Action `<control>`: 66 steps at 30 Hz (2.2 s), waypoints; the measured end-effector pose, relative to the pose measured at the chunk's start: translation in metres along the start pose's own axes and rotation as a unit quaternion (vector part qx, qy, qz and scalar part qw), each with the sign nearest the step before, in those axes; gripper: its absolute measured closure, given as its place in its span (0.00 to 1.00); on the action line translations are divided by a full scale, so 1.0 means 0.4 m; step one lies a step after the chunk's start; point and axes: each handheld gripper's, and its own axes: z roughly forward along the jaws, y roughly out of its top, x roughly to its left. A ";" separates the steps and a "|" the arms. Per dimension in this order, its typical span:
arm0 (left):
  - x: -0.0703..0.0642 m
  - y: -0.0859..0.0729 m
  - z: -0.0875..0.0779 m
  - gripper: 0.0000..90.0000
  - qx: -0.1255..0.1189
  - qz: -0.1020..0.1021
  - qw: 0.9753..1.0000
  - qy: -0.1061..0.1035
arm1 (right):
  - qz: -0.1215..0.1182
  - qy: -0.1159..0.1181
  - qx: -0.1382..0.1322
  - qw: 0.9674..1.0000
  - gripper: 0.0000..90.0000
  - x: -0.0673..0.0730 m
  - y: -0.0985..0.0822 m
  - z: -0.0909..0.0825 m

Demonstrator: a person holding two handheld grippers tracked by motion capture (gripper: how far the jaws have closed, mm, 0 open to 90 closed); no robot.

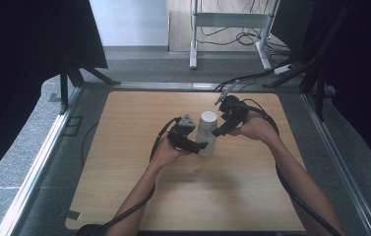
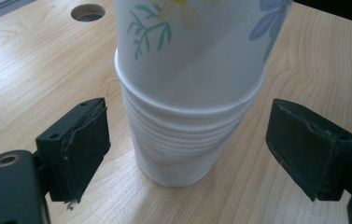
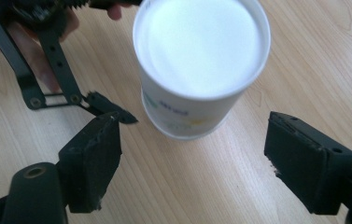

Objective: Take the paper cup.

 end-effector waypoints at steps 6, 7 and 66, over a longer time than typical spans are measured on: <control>0.003 -0.001 0.011 0.16 -0.003 -0.003 1.000 -0.002 | -0.006 0.001 0.013 1.000 0.23 0.001 0.033 0.003; 0.003 -0.001 0.013 0.16 -0.005 -0.005 1.000 -0.004 | -0.009 0.001 0.016 1.000 0.23 0.000 0.047 0.003; -0.004 0.008 0.009 0.15 0.003 0.006 1.000 -0.001 | -0.044 -0.027 0.052 0.997 0.41 0.028 0.189 -0.147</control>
